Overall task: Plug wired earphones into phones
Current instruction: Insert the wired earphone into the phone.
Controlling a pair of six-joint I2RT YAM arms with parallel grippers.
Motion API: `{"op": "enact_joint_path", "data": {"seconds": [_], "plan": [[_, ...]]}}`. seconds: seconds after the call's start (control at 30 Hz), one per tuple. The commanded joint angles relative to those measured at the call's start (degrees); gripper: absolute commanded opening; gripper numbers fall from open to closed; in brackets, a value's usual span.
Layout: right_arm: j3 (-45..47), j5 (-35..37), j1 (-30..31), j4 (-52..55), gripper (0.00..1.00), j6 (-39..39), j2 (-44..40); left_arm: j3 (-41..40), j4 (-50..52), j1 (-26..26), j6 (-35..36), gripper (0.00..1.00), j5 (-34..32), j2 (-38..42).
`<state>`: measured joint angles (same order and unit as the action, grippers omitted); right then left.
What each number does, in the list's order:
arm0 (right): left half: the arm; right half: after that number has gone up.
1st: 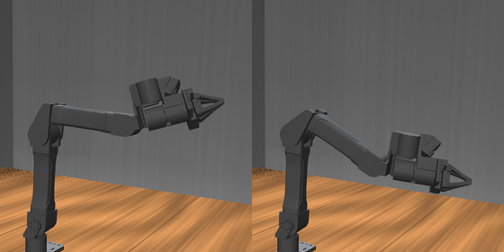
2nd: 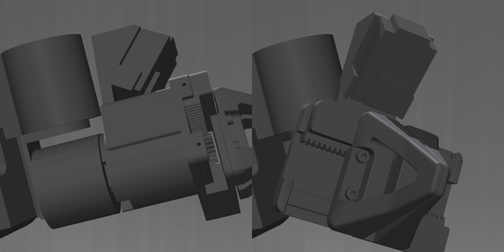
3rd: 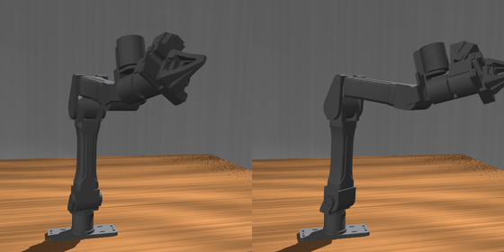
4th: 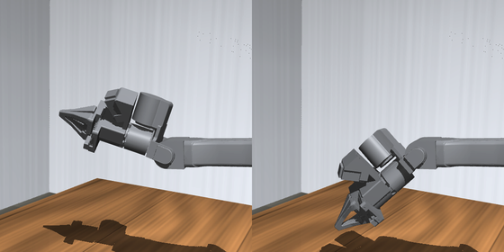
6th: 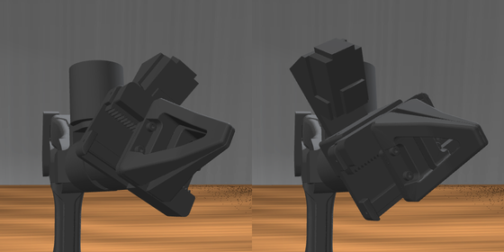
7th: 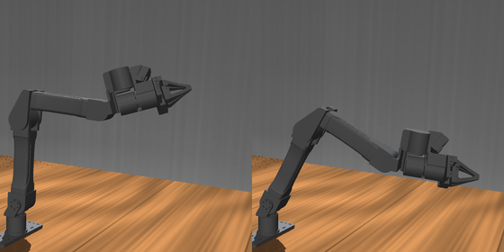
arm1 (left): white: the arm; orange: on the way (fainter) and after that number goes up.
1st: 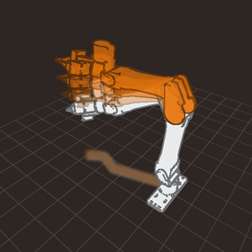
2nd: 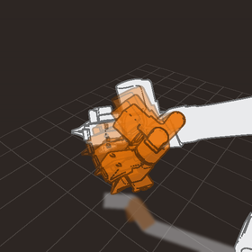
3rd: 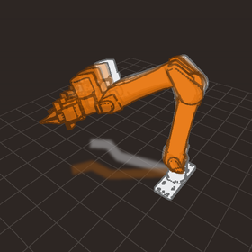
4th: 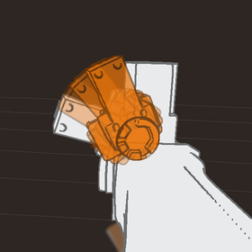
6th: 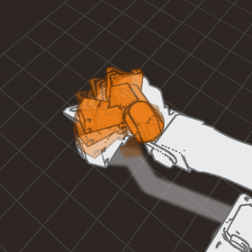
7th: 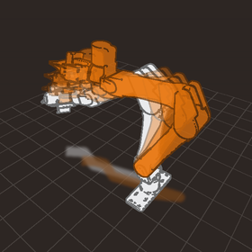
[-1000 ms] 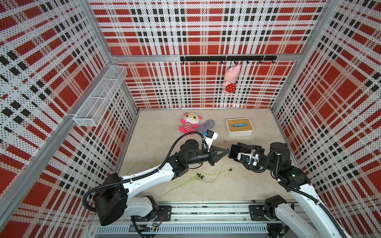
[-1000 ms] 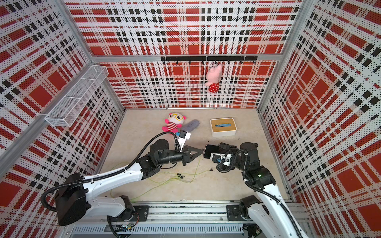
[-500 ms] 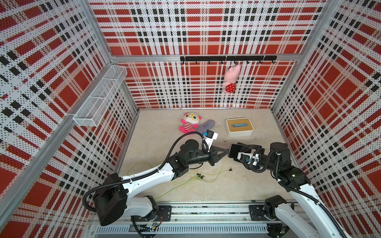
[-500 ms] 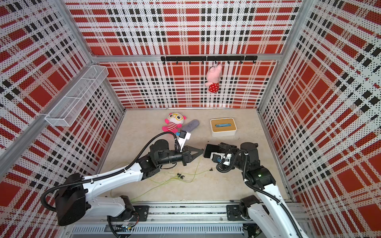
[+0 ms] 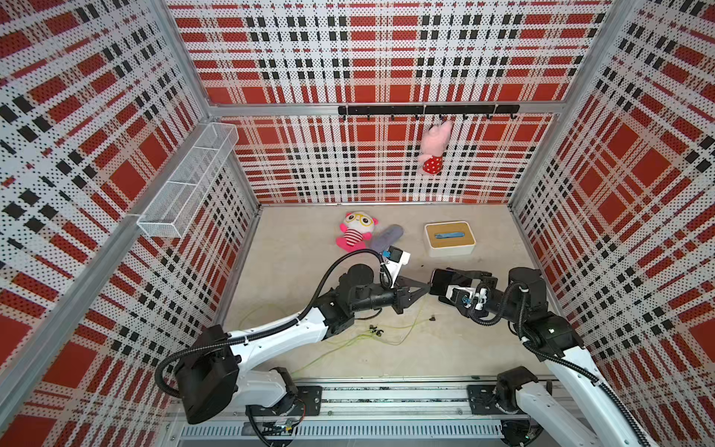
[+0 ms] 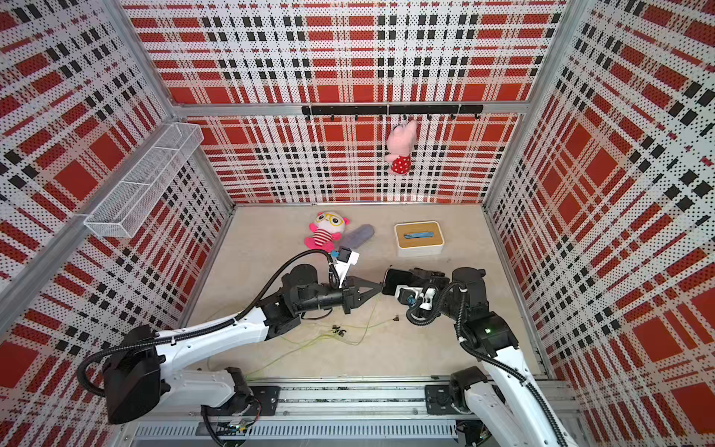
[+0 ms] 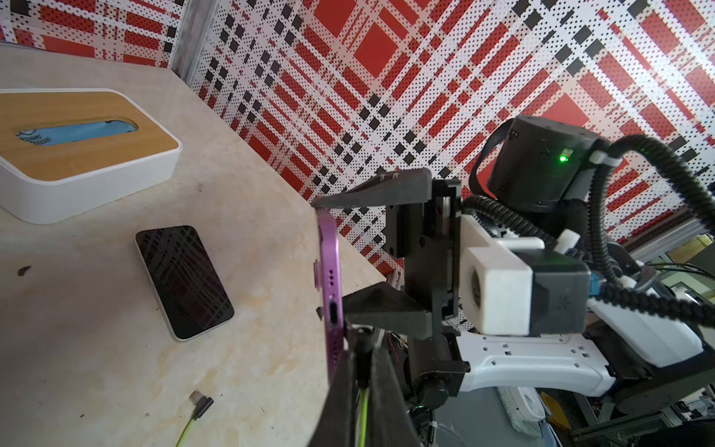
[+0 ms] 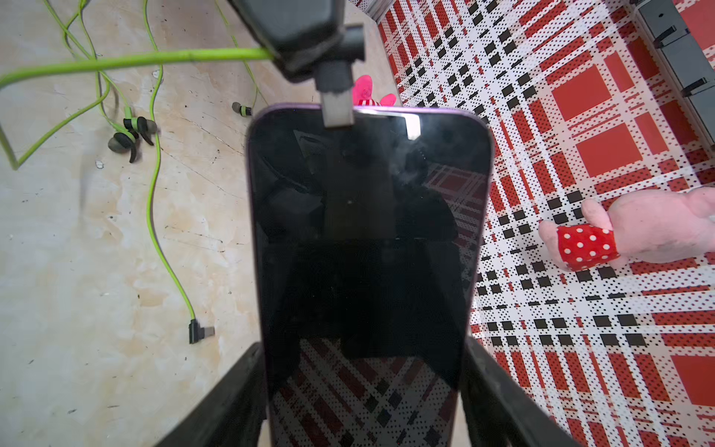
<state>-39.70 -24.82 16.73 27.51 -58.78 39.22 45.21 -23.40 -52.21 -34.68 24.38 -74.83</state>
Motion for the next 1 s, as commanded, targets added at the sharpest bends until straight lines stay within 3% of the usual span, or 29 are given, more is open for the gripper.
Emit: {"op": "enact_joint_path", "data": {"seconds": [0.0,0.23,0.97], "plan": [[-1.4,-1.8,0.4,-2.1,0.65,-0.4,-1.2,-1.2,-1.2,-0.1,-0.1,0.0,-0.8,1.7],[-0.6,-1.5,0.4,-1.5,0.65,-0.9,-0.9,-1.8,-5.7,0.3,-2.1,0.0,0.1,2.4],[-1.6,-3.6,0.4,-1.2,0.64,-1.7,-2.0,-1.9,-4.9,0.8,-1.2,0.0,0.2,0.8]]}}
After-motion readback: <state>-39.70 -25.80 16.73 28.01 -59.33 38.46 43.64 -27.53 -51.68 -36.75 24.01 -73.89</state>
